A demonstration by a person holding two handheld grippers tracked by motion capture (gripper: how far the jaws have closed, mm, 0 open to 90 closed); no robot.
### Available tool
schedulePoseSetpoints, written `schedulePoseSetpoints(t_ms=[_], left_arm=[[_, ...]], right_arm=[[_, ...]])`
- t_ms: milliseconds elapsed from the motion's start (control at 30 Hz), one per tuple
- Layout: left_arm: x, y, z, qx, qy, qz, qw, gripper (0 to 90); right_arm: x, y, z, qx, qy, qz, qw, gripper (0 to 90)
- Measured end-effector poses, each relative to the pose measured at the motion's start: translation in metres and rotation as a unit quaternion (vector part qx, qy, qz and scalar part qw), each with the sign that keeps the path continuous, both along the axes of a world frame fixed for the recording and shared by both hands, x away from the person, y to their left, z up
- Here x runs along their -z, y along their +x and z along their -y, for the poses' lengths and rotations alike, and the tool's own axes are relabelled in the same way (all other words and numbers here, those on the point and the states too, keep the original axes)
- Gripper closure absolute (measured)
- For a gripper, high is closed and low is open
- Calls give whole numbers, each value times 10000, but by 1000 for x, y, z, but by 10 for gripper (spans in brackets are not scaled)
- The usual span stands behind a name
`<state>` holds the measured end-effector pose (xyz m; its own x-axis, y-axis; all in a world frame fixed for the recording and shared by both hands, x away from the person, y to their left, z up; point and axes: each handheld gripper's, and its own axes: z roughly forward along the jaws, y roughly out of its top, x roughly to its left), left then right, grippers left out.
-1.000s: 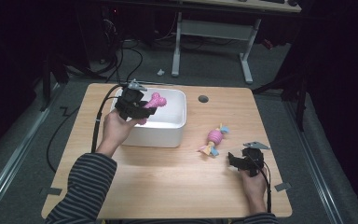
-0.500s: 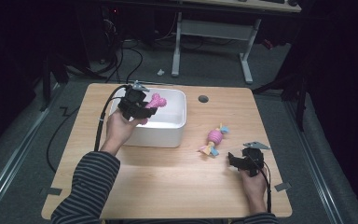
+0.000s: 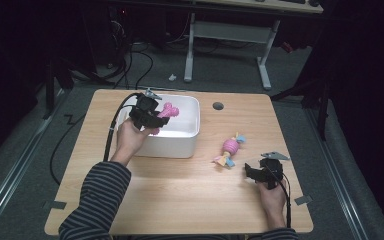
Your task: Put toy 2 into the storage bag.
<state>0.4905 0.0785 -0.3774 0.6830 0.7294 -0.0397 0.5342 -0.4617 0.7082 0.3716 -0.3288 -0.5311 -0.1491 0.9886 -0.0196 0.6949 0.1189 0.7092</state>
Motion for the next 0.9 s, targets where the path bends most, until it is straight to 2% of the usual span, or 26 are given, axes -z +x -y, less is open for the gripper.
schedulePoseSetpoints(t_ms=[600, 767, 900], left_arm=[[10, 4, 5, -44, 107, -72, 9999, 584], [12, 4, 7, -86, 239, -39, 9997, 583], [16, 5, 7, -112, 265, -73, 9996, 582]], right_arm=[[0, 0, 0, -11, -14, 1, 10000, 171], [0, 0, 0, -10, -13, 1, 10000, 171], [0, 0, 0, -13, -13, 1, 10000, 171]])
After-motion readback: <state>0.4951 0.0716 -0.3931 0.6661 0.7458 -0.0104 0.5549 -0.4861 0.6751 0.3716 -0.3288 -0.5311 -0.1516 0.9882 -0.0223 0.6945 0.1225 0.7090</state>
